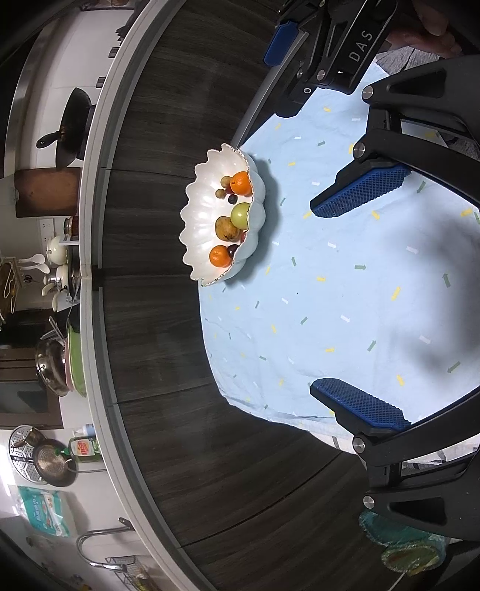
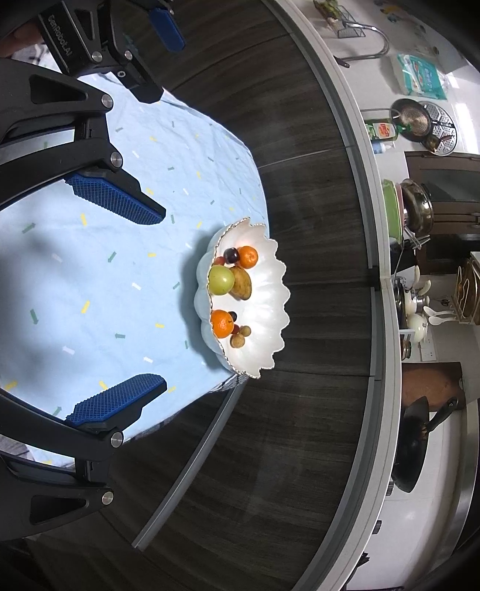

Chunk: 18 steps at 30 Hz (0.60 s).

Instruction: Organize fruits

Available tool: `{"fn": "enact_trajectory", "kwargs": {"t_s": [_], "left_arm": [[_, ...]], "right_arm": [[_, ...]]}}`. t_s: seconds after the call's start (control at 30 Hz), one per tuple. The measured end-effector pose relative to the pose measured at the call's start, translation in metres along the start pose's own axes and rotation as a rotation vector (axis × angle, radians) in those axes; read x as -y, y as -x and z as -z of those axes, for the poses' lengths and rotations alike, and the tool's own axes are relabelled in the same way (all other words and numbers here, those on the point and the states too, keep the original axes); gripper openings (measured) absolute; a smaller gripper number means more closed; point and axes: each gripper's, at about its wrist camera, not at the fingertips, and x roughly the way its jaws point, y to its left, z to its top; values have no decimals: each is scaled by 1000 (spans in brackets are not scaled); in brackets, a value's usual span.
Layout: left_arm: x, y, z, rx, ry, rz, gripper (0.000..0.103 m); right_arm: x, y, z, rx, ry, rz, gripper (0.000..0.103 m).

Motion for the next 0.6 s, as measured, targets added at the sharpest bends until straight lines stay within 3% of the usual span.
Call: {"fn": "enact_trajectory", "kwargs": {"t_s": [0.6], "left_arm": [[2, 2, -1, 8, 0, 3, 89]], "right_arm": [[0, -2, 1, -18, -7, -8, 84]]}}
